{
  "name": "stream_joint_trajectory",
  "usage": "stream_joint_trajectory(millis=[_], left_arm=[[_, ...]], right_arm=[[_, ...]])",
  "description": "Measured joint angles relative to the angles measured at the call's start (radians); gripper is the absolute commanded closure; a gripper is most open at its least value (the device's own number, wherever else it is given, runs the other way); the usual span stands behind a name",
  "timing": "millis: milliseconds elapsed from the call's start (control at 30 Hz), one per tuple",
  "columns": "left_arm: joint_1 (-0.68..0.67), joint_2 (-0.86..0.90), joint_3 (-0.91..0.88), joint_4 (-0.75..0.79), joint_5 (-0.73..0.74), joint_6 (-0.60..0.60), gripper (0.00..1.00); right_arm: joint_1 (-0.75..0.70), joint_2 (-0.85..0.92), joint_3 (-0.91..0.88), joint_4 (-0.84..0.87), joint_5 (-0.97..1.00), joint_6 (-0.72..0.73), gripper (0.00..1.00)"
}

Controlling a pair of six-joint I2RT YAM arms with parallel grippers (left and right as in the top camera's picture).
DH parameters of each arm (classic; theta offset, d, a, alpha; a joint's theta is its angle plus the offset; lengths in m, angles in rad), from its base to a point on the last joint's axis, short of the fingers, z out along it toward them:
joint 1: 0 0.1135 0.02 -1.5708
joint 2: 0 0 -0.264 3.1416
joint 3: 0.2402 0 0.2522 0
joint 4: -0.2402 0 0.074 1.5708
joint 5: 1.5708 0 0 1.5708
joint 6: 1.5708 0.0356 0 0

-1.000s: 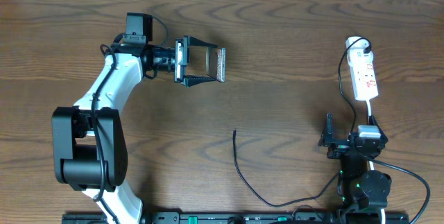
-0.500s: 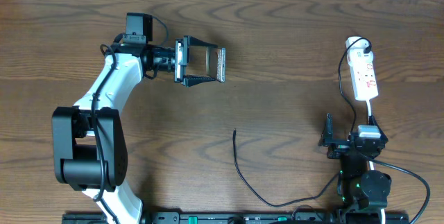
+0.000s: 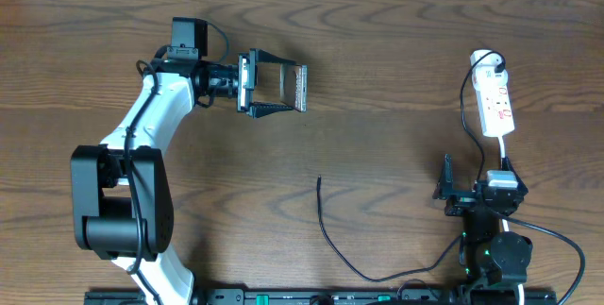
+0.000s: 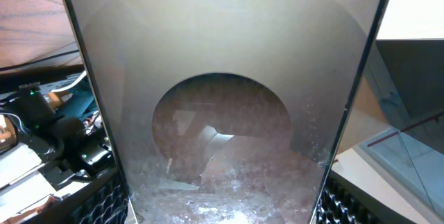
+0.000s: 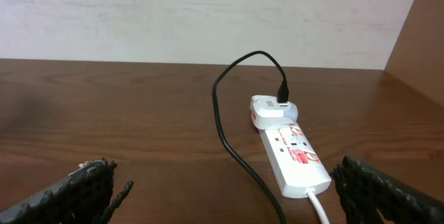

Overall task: Plug charger to phone and switch on socket
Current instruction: 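Lift the phone with the left gripper and raise it upright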

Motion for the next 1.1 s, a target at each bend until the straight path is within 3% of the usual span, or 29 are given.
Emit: stream_joint_trajectory(millis=[900,1100], left_arm=[[0.0,0.0,0.0,0.001,0.0,-0.022,0.93],[0.0,0.0,0.0,0.077,-0.041,0.017,0.93]], right_arm=[[0.0,0.0,0.0,0.0,0.0,0.0,0.01],[0.0,0.0,0.0,0.0,0.0,0.0,0.01]])
